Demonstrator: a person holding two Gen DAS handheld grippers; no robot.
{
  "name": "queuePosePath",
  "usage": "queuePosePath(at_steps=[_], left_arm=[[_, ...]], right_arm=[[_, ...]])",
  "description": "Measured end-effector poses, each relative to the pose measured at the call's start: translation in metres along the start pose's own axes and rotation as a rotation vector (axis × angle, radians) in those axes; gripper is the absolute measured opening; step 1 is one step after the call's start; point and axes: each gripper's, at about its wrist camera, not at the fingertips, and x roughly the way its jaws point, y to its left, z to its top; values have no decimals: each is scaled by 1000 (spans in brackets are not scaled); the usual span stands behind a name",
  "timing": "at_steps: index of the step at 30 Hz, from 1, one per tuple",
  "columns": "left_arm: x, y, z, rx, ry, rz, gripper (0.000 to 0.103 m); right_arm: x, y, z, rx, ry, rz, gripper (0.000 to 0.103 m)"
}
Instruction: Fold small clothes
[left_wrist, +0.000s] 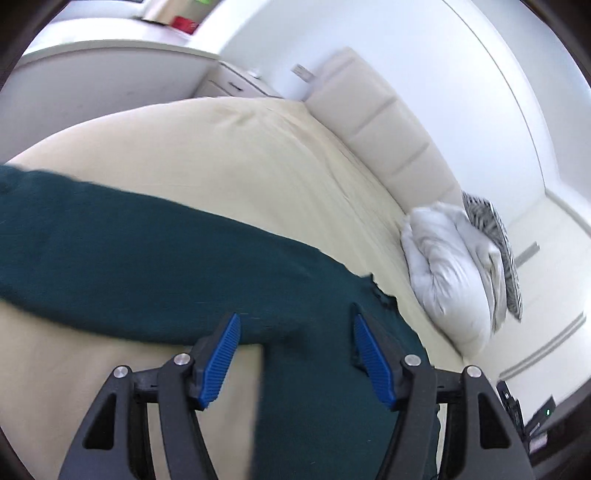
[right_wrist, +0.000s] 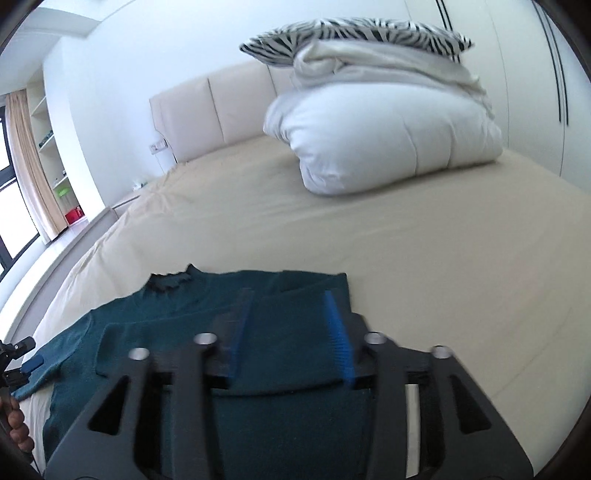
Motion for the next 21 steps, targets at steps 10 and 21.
queuePosePath(at_steps=[10, 21], left_arm=[[-105, 154, 7, -468, -230, 78, 68], [-82, 207, 43, -711, -344, 94, 22]], right_arm=[[-65, 93, -3, 22, -9, 241, 101], [-71, 103, -32, 149, 143, 336, 101]])
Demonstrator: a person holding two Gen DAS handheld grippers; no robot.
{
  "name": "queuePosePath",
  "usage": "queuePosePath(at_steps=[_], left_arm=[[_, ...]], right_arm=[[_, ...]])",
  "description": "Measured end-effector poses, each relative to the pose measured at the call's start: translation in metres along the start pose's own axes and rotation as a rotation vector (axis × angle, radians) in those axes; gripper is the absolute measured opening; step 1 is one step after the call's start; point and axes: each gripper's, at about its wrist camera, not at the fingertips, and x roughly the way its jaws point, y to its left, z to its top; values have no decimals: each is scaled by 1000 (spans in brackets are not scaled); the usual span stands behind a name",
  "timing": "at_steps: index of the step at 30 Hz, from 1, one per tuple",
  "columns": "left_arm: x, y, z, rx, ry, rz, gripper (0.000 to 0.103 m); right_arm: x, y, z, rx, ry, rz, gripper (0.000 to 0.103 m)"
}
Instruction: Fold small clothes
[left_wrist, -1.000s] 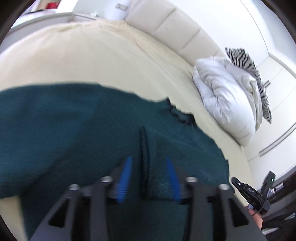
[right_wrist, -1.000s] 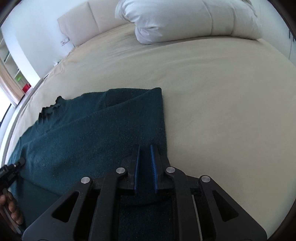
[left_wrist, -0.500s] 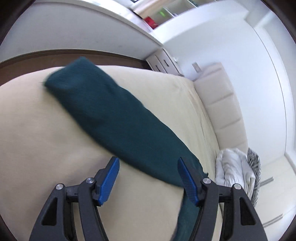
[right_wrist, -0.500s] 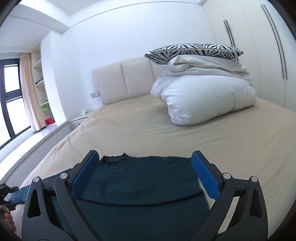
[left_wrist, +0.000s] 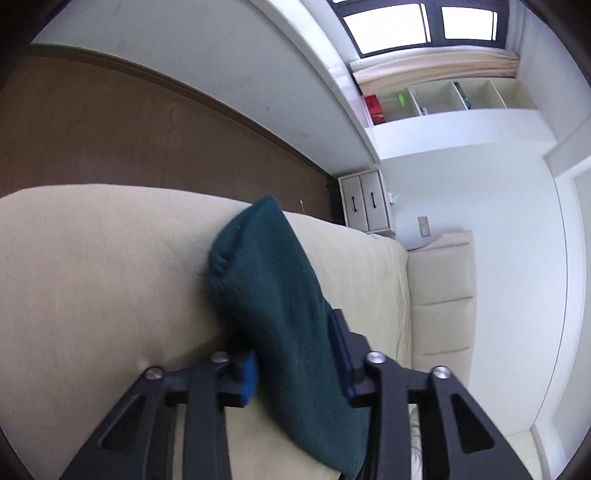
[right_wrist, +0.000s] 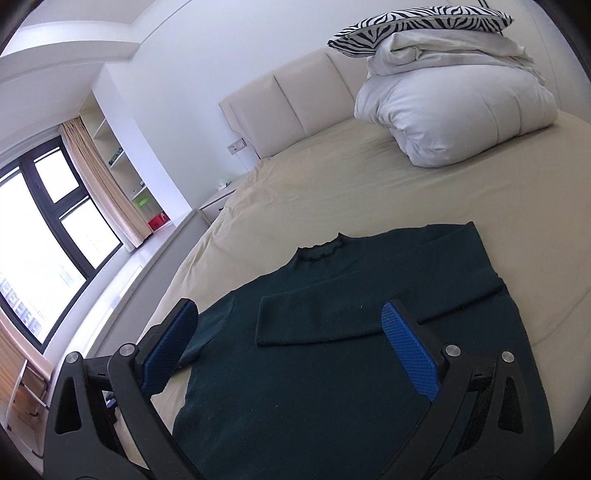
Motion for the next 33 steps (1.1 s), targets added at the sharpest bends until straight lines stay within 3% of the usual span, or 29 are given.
queuePosePath(at_steps=[2, 4, 7, 9, 11, 13, 16, 19, 20, 22, 24, 25, 26, 28, 31, 33], left_arm=[[5, 0, 8, -16, -6, 15, 8], [4, -10, 9, 22, -13, 29, 8], [-4, -59, -14, 201, -30, 22, 8], [-6, -105, -47, 373, -1, -13, 8], [-1, -151, -91, 556, 51, -40, 8], [6, -190, -156, 763, 121, -60, 8], [18, -221, -284, 1094, 237, -86, 8], [35, -210, -376, 1252, 354, -80, 10], [48, -198, -407, 1288, 419, -54, 17], [70, -176, -438, 1331, 538, 9, 35], [72, -157, -451, 1362, 576, 51, 38], [64, -153, -448, 1375, 559, 31, 45], [56, -149, -443, 1373, 564, 15, 63], [34, -147, -431, 1350, 571, -39, 80], [3, -150, -403, 1327, 547, -123, 81], [-6, -148, -382, 1265, 516, -137, 81]], right_arm=[[-3, -15, 4, 29, -4, 4, 101], [-2, -31, 7, 47, -6, 8, 101], [-7, -47, 6, 56, -9, 9, 100], [-8, -58, 4, 66, -9, 0, 99], [-9, -69, 1, 83, -4, -4, 97], [-10, -82, -1, 102, -4, -13, 96], [-14, -102, -5, 137, -6, -20, 96], [-14, -121, -8, 166, 7, -32, 96], [-13, -127, -10, 172, 17, -34, 96], [-11, -139, -13, 184, 46, -41, 96], [-5, -150, -17, 198, 79, -40, 96], [-1, -154, -18, 206, 94, -37, 96], [2, -157, -20, 215, 106, -32, 96], [14, -160, -23, 229, 135, -8, 96], [44, -153, -27, 248, 212, 54, 92], [72, -140, -32, 246, 285, 111, 87]])
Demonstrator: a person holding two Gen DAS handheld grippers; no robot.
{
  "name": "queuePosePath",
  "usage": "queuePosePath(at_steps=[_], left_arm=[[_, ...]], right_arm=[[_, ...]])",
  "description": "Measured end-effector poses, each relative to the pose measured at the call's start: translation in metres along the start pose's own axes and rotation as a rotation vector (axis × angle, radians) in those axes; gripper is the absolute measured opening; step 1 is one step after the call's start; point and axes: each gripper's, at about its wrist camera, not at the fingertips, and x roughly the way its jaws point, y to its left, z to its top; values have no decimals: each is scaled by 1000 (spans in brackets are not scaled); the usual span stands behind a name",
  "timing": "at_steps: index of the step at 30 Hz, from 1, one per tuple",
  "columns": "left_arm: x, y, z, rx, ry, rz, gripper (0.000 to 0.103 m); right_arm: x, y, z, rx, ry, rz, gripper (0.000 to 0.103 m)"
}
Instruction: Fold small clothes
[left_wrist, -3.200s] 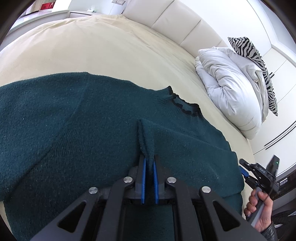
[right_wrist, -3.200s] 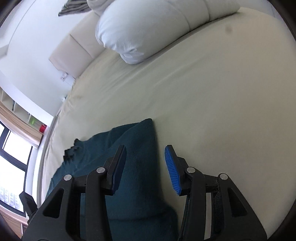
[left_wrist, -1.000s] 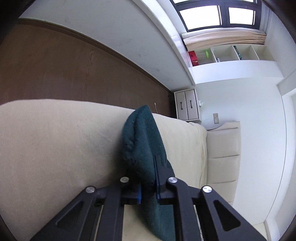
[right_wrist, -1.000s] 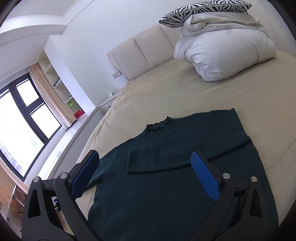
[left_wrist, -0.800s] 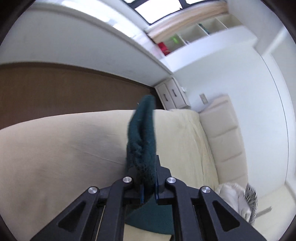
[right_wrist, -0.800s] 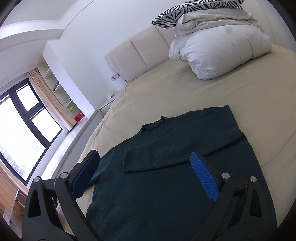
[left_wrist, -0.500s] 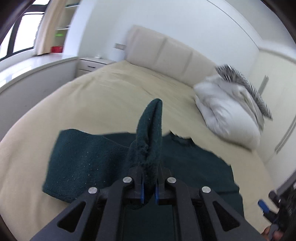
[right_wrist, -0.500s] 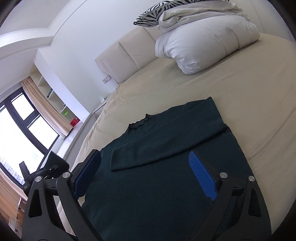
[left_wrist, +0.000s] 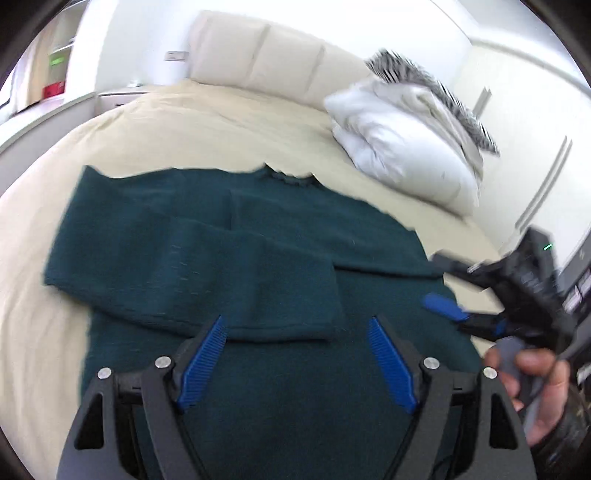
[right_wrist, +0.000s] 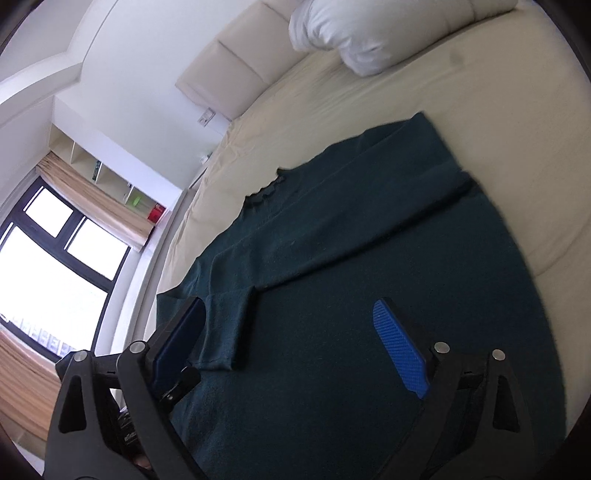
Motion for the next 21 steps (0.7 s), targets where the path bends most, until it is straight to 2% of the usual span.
queuePosePath(at_steps=[6, 9, 11, 12, 14, 17, 21], left_arm=[[-26, 63, 25, -174, -70, 35, 77], [-34, 83, 28, -220, -93, 55, 77], [-39, 94, 26, -248, -102, 61, 77], [-41, 99, 27, -264, -110, 60, 77], [-42, 107, 28, -286, -120, 67, 77], [-44, 116, 35, -307, -136, 71, 77], [-47, 126, 46, -321, -161, 75, 77]], right_arm=[[94, 31, -13, -36, 231, -8, 59], [123, 47, -18, -99, 257, -65, 55], [132, 59, -20, -159, 263, -115, 38], [135, 66, -19, -195, 265, -152, 24], [137, 78, -20, -258, 268, -166, 9], [130, 106, -20, -392, 234, -203, 6], [108, 140, -2, -501, 156, -160, 6]])
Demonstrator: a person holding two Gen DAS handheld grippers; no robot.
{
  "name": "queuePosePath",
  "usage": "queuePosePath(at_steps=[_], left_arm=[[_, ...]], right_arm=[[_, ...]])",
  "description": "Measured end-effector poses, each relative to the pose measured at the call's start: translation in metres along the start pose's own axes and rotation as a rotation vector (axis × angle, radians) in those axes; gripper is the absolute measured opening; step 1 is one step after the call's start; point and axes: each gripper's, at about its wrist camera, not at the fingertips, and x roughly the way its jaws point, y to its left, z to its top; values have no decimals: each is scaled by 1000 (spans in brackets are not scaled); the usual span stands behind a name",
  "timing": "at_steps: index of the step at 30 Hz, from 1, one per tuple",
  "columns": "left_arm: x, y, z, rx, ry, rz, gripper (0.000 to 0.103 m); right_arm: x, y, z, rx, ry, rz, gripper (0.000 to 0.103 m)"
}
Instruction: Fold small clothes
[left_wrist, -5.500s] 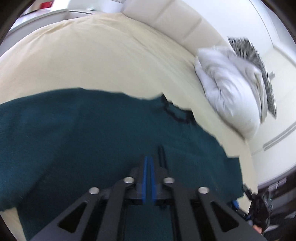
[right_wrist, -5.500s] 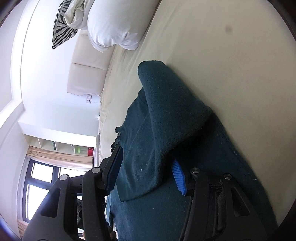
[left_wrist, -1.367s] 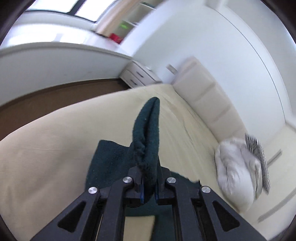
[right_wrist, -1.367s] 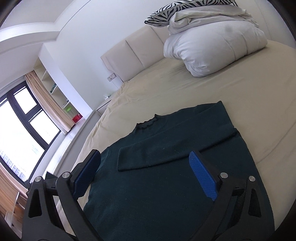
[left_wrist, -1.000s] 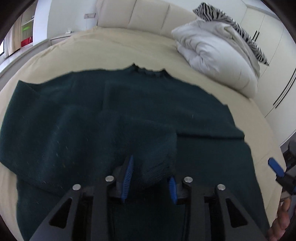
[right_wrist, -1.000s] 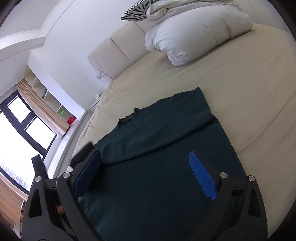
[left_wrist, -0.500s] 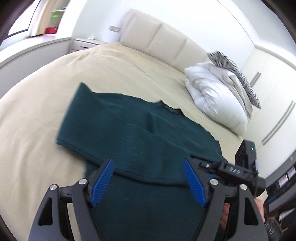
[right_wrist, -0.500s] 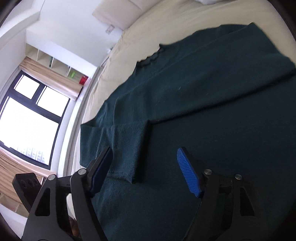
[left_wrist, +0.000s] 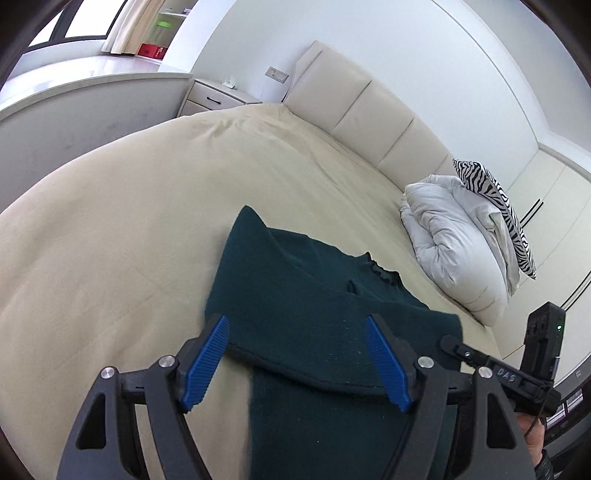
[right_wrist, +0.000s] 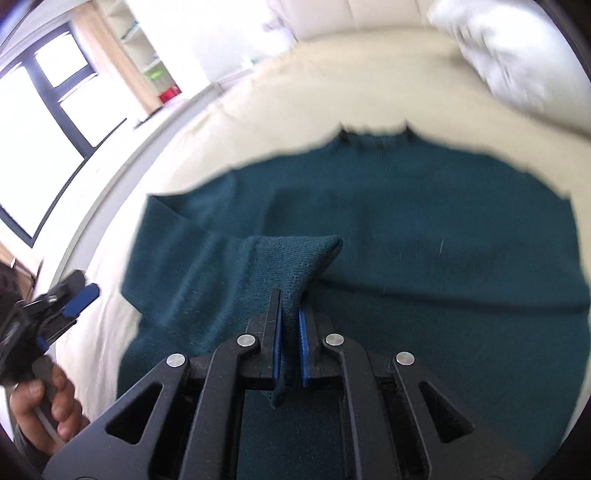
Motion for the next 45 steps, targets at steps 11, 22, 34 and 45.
queuePosePath(at_steps=[11, 22, 34, 45], left_arm=[[62, 1, 42, 29, 54, 57, 79], [159, 1, 67, 72, 217, 181, 67], [165, -7, 74, 172, 173, 200, 7], [156, 13, 69, 135, 152, 203, 28]], right_arm=[[4, -127, 53, 106, -25, -91, 6], [42, -170, 28, 207, 20, -16, 6], [20, -172, 6, 304, 31, -38, 6], [34, -182, 8, 409, 125, 7, 10]])
